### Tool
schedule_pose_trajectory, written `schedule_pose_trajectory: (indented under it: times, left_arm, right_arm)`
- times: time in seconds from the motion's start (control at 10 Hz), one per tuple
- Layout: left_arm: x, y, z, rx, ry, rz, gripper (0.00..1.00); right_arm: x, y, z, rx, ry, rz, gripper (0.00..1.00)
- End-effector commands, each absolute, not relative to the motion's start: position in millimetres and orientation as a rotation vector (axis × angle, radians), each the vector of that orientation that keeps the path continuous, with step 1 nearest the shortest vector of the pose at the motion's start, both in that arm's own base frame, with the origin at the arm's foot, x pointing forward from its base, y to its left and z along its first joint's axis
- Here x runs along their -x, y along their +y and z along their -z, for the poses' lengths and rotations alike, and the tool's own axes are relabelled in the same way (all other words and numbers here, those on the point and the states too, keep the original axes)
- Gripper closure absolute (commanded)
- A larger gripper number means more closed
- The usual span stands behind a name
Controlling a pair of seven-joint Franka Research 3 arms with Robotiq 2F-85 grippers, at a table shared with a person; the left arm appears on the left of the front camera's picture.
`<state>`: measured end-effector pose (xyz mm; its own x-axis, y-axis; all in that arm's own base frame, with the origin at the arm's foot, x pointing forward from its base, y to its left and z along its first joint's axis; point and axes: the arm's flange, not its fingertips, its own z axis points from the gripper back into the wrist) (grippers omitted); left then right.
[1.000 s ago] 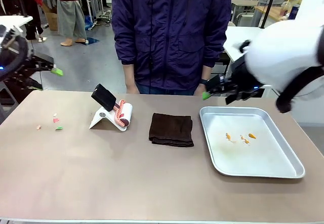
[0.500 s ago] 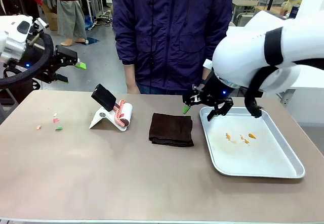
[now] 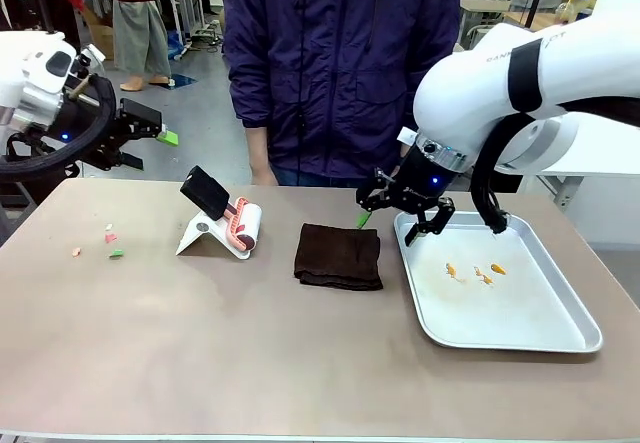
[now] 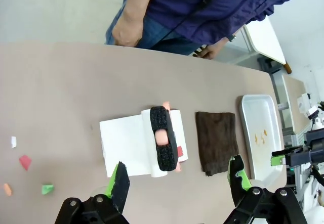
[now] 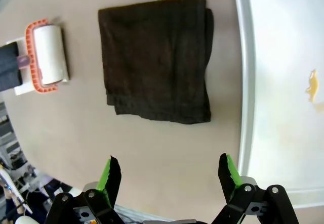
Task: Clean the surface of the table.
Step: Hold the Lint Roller with your left hand and the towel with your right hand.
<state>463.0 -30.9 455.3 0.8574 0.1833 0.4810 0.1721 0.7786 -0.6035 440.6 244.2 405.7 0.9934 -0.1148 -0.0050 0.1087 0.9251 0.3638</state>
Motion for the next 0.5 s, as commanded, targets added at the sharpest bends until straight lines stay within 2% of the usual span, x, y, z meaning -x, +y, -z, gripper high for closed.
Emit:
schedule_pose_trajectory:
  times: [0.0,0.1,0.2,0.4]
  left_arm:
    - [-460.1,-31.0,-459.4,0.687,-0.57,-0.016,0.0]
    - [-463.0,-30.9,-455.3,0.688,-0.552,-0.006,0.0]
    - [-469.9,-38.1,-451.7,0.726,-0.446,0.023,0.0]
    - [-492.3,-42.4,-439.7,0.713,-0.348,0.042,0.0]
  right_arm:
    - [-435.6,243.2,-407.2,-0.37,-0.043,0.099,0.0]
    - [-440.6,244.2,-405.7,-0.372,-0.017,0.115,0.0]
    - [-446.9,250.6,-401.7,-0.375,0.006,0.083,0.0]
    - [-470.4,255.9,-382.8,-0.403,0.036,0.061,0.0]
